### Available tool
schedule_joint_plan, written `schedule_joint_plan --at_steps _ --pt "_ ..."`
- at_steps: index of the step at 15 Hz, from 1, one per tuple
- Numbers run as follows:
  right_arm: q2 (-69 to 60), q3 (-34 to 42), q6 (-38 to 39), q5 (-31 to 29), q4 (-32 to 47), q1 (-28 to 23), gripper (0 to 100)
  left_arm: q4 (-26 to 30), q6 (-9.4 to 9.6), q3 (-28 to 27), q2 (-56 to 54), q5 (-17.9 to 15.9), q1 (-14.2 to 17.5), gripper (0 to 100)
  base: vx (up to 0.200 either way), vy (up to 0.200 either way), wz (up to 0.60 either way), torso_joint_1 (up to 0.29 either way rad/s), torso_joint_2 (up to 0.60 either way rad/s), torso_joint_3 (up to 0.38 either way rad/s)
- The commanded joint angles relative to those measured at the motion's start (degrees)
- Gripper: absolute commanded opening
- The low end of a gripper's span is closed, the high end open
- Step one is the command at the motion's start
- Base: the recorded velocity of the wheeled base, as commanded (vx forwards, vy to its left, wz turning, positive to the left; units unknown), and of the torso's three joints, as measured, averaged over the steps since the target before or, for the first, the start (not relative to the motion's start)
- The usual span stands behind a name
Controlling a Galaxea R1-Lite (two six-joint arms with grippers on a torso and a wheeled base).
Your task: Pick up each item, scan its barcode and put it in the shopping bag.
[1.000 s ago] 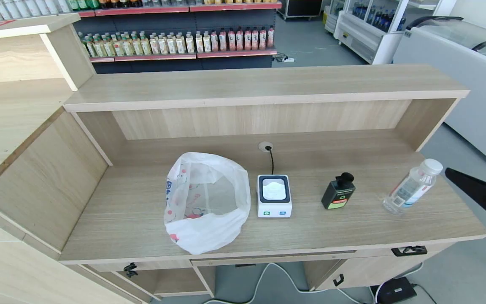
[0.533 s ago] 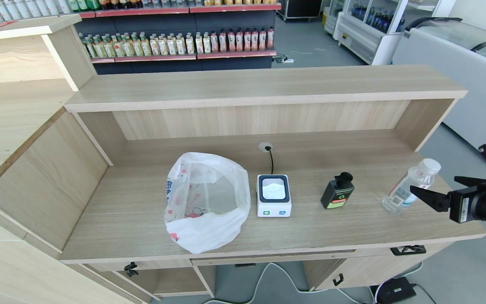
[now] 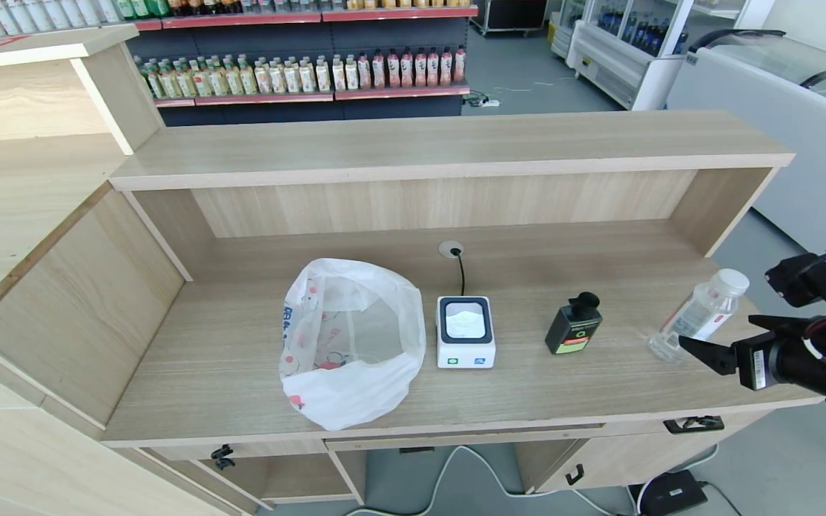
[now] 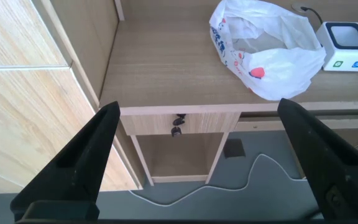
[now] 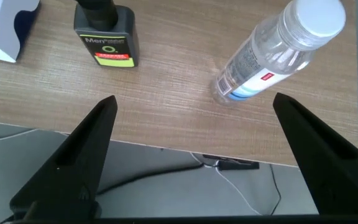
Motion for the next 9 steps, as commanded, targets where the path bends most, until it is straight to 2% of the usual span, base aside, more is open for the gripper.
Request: schedule_joint_plan --at_steps 1,4,6,9 --pt "5.57 0.1 0.11 0.08 -4.05 -0.16 100 0.0 -0.06 0.0 -0.02 0.0 0.02 100 0.0 0.0 0.0 0.0 0.0 0.0" --pt "12.95 0.1 -0.15 0.35 -12.22 -0.34 100 0.0 -0.06 0.0 -0.02 0.0 0.02 100 0.0 0.0 0.0 0.0 0.0 0.0" --pt "15.77 -0.08 -0.59 1.58 -12.75 -0.16 100 0.0 0.03 0.0 -0.02 -0.09 0.02 100 0.0 0.0 0.0 0.0 0.0 0.0" --pt "18.67 -1.66 -1.29 7.11 -13.1 -0.16 100 0.0 -0.06 0.0 -0.02 0.0 0.02 100 0.0 0.0 0.0 0.0 0.0 0.0"
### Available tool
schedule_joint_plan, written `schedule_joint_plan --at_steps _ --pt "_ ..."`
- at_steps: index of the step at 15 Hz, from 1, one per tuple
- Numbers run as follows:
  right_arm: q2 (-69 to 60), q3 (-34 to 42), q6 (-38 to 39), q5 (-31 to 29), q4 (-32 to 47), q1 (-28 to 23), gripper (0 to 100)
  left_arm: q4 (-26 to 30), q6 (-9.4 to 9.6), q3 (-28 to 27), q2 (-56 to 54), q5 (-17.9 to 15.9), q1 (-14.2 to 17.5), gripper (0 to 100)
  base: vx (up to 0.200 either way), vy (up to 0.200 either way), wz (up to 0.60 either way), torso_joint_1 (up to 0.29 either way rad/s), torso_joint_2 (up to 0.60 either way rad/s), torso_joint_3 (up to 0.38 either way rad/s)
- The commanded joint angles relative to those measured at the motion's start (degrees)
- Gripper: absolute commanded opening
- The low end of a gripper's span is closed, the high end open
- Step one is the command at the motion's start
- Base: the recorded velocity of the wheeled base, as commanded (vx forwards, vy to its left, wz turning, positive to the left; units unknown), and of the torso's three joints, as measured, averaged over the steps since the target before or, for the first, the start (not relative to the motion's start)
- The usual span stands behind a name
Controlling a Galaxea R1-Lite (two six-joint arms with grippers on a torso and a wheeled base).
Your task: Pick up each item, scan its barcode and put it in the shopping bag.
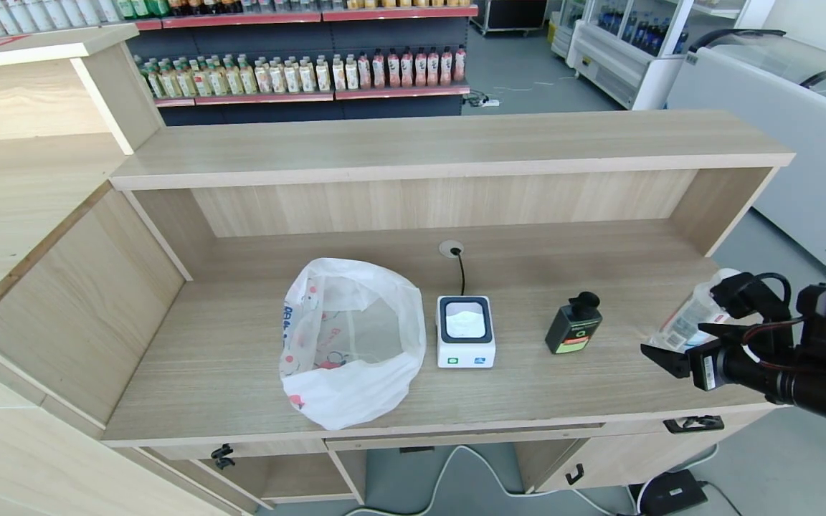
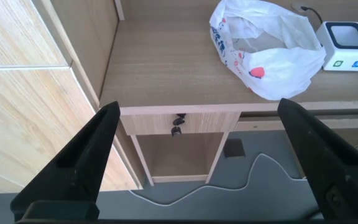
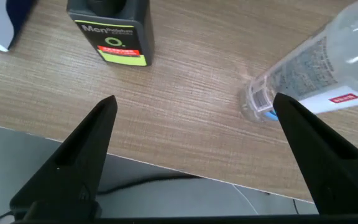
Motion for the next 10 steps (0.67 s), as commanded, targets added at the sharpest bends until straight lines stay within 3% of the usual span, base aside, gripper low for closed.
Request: schedule_joint_plan --at_steps 1,7,10 --pt "3.69 -1.8 -0.01 2.96 -0.09 0.08 100 0.0 0.03 0.0 -0.02 0.03 0.02 100 0.0 0.0 0.0 0.0 0.0 0.0" --pt "9.66 -8.56 -0.1 10.52 -1.41 1.93 100 0.0 -0.06 0.0 -0.02 0.03 0.02 100 0.0 0.0 0.0 0.0 0.0 0.0" --pt "11.77 -9.88 -0.28 11.22 -1.5 3.51 100 0.0 -0.06 0.0 -0.02 -0.06 0.02 100 0.0 0.0 0.0 0.0 0.0 0.0"
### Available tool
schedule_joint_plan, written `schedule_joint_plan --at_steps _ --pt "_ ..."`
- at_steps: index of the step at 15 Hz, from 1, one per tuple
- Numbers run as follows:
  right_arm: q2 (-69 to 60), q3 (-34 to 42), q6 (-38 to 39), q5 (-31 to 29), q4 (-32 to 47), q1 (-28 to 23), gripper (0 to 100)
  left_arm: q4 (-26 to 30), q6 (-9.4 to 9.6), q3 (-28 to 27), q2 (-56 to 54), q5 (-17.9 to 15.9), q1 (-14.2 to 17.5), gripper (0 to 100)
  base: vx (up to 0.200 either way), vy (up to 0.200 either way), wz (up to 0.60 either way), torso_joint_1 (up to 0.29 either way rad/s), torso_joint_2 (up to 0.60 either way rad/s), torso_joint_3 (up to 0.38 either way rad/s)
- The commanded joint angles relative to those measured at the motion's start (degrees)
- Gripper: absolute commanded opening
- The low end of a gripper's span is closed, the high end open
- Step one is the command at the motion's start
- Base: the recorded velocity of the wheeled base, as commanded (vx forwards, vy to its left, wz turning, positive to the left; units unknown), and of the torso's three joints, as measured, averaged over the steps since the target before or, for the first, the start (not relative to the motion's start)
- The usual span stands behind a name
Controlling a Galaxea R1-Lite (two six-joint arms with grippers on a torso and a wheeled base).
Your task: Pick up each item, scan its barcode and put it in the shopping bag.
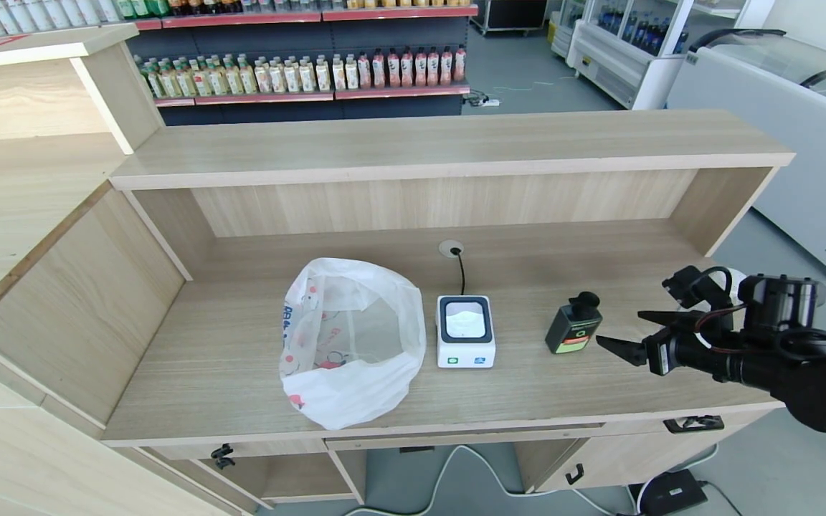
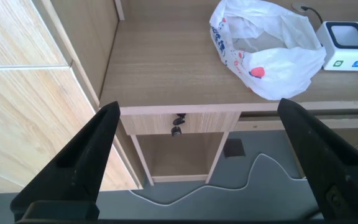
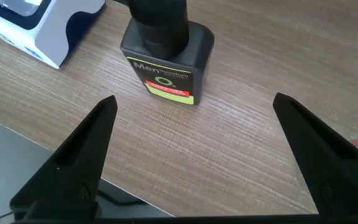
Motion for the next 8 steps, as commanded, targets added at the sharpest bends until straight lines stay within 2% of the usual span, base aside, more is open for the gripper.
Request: schedule_joint_plan --at_steps 1,8 --pt "2.12 -1.07 -0.12 0.03 -0.29 1.59 100 0.0 0.0 0.0 -0.02 -0.06 0.02 100 0.0 0.0 0.0 0.0 0.0 0.0" --pt "7.57 -4.76 -0.03 0.12 -2.22 4.32 100 0.0 -0.09 0.0 -0.02 0.03 0.02 100 0.0 0.0 0.0 0.0 0.0 0.0"
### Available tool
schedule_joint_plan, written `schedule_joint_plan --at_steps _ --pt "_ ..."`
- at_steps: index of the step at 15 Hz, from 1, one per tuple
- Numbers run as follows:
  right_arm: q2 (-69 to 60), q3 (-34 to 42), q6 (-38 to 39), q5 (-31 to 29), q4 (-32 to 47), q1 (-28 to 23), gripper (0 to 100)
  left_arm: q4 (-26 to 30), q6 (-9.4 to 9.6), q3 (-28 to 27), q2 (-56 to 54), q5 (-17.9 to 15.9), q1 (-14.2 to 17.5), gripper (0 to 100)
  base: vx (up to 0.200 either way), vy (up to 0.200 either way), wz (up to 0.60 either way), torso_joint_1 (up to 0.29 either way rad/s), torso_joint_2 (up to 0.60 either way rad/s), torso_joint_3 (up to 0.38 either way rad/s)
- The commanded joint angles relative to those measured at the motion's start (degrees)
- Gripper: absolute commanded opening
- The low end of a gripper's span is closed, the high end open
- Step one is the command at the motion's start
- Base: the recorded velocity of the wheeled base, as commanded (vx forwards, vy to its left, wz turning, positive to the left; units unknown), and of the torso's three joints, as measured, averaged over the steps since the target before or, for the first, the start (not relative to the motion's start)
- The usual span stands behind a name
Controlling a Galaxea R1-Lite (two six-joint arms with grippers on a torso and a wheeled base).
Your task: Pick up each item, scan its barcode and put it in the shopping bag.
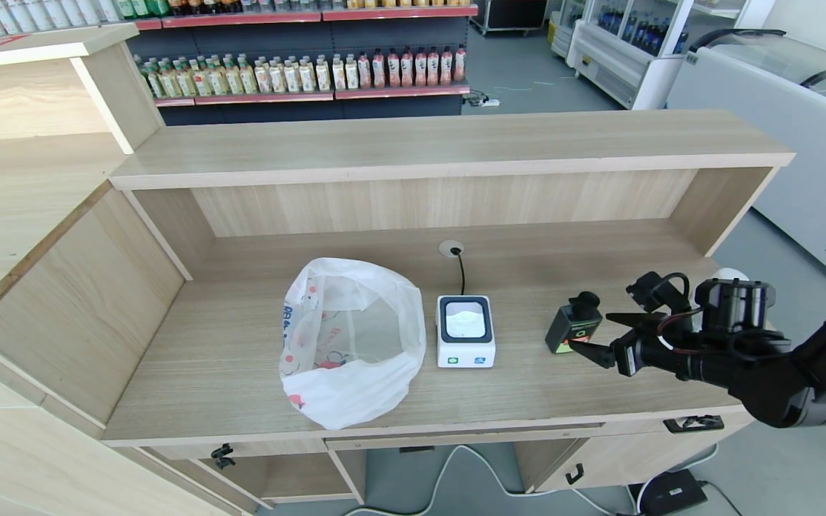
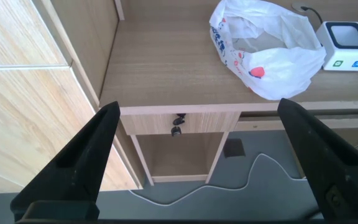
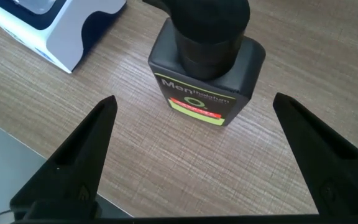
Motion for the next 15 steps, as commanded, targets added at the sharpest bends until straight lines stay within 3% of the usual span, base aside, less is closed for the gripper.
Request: schedule_joint_plan --at_steps 1,12,14,15 --pt "1.88 -1.4 -0.01 0.03 0.02 0.26 100 0.0 -0.06 0.0 -0.02 0.05 0.02 100 0.0 0.0 0.0 0.0 0.0 0.0" --pt "8.3 -8.61 0.34 0.12 -0.07 4.04 100 0.0 -0.06 0.0 -0.02 0.05 0.02 100 0.0 0.0 0.0 0.0 0.0 0.0" --pt "8.47 -8.61 0.43 3.2 -1.3 4.04 100 0.0 0.03 0.0 -0.02 0.05 0.02 100 0.0 0.0 0.0 0.0 0.0 0.0" --pt "8.47 -8.61 0.26 3.72 -1.3 4.04 0 0.0 -0.06 0.0 -0.02 -0.04 0.02 100 0.0 0.0 0.0 0.0 0.0 0.0"
